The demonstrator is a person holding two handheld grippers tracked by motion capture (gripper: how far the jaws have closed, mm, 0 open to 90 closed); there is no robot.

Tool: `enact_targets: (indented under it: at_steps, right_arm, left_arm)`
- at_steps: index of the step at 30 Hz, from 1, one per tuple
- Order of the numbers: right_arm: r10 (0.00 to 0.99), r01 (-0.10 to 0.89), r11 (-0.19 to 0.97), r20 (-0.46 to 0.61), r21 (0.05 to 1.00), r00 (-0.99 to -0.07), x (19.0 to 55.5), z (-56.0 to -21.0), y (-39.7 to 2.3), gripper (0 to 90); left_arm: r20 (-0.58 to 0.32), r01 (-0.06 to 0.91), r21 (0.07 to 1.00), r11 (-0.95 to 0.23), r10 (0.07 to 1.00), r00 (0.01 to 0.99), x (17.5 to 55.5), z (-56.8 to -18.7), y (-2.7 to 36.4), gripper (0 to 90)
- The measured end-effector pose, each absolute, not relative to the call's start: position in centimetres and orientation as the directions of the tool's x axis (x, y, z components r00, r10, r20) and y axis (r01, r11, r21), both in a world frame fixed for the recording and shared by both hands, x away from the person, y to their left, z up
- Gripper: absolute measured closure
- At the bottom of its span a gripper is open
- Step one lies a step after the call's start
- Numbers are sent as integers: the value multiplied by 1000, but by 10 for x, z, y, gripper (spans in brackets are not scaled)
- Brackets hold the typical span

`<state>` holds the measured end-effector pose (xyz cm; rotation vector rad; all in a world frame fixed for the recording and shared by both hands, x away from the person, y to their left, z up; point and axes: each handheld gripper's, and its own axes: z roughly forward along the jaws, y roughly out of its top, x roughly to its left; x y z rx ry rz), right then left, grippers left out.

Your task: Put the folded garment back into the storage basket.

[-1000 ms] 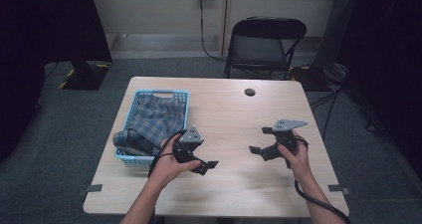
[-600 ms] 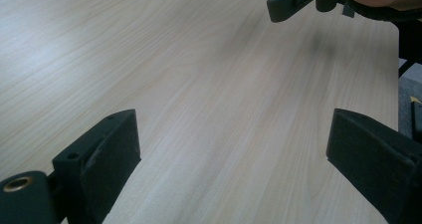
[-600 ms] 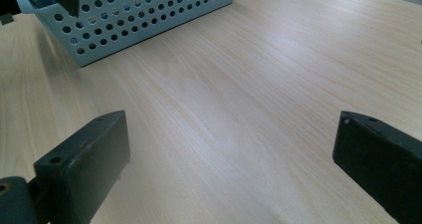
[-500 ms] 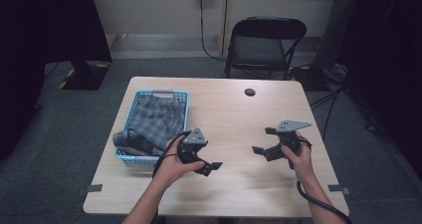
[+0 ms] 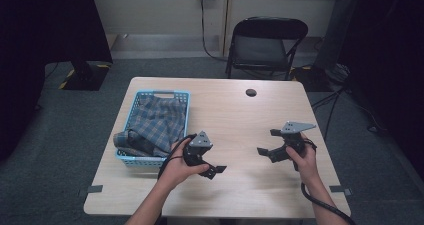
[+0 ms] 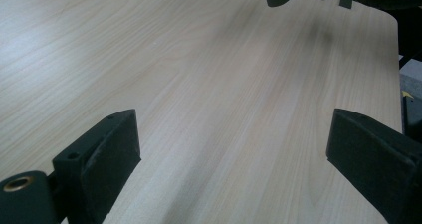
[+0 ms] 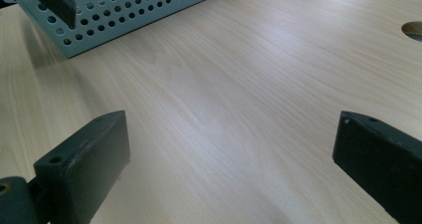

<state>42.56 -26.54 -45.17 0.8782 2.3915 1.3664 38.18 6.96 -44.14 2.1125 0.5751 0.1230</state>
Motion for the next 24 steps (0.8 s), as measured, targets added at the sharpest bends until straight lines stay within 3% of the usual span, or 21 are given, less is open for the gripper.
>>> enact_targets:
  at_steps: [24]
  right_arm:
    - [636,396,383,73,835,-768,421,-458,-280,6]
  left_arm:
    - [-134,348,791,-503,413,901,385,-453,53,58]
